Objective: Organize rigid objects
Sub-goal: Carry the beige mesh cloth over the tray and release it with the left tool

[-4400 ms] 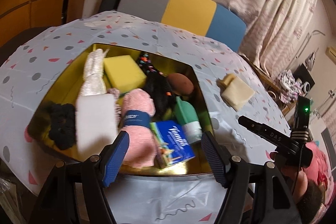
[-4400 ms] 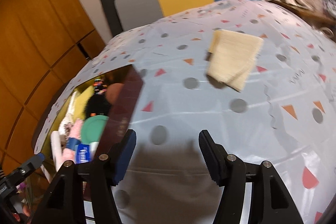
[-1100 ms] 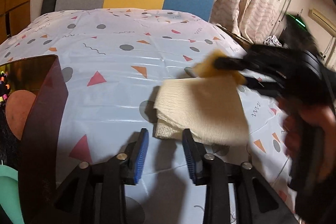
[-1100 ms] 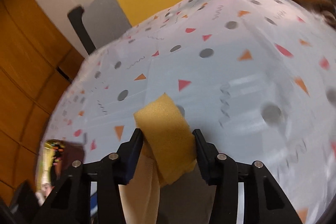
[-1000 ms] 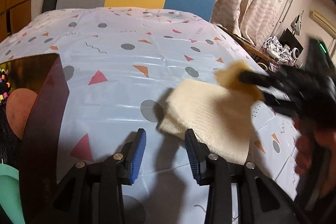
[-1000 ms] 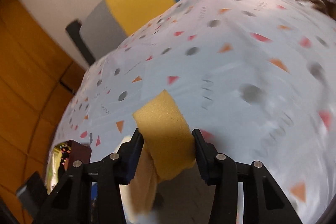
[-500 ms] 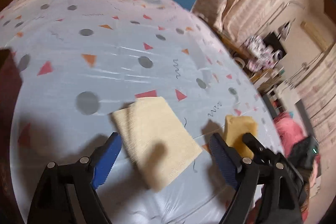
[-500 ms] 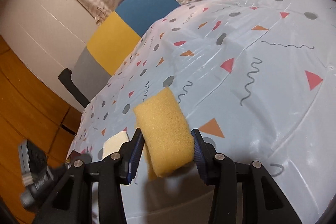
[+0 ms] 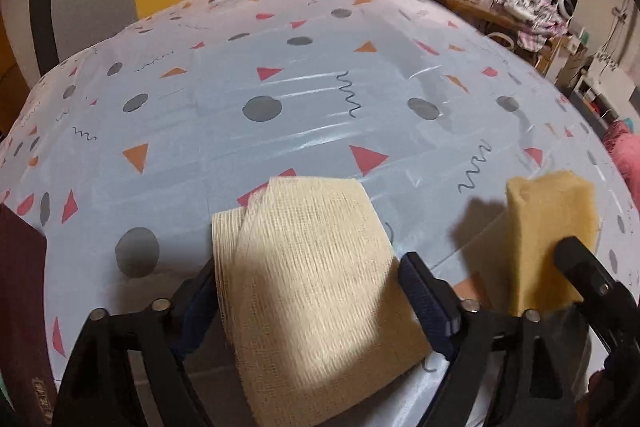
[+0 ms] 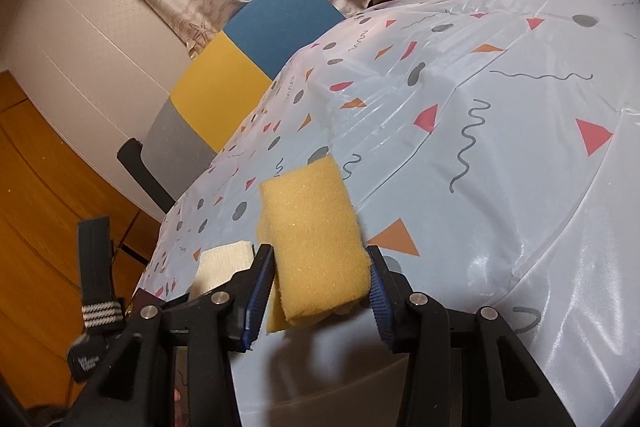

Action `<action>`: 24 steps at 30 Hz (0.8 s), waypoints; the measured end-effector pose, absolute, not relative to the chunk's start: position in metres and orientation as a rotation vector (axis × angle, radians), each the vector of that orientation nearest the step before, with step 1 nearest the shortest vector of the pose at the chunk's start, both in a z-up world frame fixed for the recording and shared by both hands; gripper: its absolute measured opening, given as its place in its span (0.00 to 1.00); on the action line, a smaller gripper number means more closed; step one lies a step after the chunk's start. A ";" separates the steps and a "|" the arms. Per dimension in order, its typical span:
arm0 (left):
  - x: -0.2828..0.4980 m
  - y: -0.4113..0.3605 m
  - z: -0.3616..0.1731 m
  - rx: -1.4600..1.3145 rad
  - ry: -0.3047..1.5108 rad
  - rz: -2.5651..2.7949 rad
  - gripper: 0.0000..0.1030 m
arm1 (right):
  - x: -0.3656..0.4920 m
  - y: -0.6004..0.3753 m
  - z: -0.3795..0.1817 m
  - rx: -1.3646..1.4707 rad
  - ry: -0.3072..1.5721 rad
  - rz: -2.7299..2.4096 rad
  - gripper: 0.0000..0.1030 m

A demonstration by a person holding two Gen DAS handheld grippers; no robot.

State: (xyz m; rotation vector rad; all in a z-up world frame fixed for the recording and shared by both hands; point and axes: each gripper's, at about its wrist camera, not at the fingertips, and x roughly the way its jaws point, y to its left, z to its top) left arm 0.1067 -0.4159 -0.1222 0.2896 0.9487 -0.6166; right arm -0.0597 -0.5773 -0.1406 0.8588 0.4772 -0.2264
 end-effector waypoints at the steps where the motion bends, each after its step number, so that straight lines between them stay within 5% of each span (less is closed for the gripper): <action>1: 0.105 -0.415 -0.121 0.288 0.942 -0.630 0.64 | -0.059 -0.577 -0.141 0.858 0.478 -0.224 0.45; 3: 0.101 -0.412 -0.117 0.280 0.936 -0.675 0.23 | -0.059 -0.577 -0.142 0.857 0.478 -0.220 0.45; 4: 0.098 -0.411 -0.116 0.279 0.946 -0.702 0.15 | -0.058 -0.577 -0.142 0.856 0.479 -0.220 0.45; 24: 0.053 -0.296 -0.078 -0.003 0.939 -0.774 0.13 | -0.057 -0.576 -0.142 0.842 0.489 -0.235 0.43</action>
